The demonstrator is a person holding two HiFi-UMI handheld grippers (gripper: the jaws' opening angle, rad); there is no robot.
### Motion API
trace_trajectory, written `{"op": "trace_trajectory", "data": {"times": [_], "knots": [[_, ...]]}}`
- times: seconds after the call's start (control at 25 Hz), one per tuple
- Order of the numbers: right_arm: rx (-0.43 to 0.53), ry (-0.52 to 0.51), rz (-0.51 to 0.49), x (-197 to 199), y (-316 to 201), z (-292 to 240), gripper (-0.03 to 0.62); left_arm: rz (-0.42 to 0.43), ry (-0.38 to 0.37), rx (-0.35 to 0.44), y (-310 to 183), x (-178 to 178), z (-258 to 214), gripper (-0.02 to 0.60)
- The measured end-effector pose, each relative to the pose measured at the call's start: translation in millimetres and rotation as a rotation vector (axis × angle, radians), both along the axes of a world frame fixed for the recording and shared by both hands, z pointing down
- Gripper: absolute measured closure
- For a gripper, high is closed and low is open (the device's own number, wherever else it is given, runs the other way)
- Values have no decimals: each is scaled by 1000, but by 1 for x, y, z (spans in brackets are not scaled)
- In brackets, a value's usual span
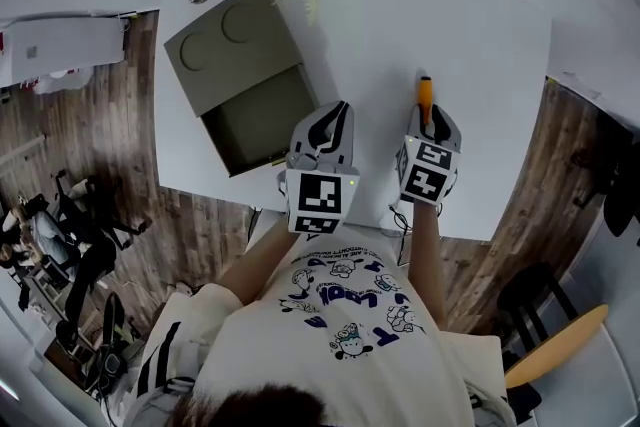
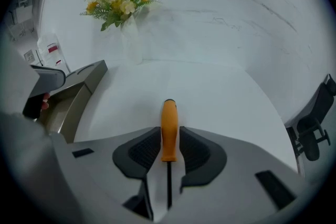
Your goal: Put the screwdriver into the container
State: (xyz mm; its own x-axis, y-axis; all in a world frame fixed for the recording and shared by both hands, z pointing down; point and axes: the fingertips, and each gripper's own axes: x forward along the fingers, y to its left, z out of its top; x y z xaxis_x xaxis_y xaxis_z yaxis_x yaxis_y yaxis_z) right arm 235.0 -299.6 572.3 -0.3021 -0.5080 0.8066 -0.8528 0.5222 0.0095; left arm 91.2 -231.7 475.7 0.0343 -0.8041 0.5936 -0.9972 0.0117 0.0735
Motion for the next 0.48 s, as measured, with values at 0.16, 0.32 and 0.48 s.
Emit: {"op": "trace_trajectory", "data": {"times": [0.16,0.32,0.48], "knots": [[-16,10,-8,0,0,6,480,-26,10,-6,2,-9,3,561],[-17,8,-7,-2,0,6,484,-48,17,-8,5,-17,4,561],[-25,1,4,-3,4,4,488,-66,23,-3,15,-30,1,561]]}}
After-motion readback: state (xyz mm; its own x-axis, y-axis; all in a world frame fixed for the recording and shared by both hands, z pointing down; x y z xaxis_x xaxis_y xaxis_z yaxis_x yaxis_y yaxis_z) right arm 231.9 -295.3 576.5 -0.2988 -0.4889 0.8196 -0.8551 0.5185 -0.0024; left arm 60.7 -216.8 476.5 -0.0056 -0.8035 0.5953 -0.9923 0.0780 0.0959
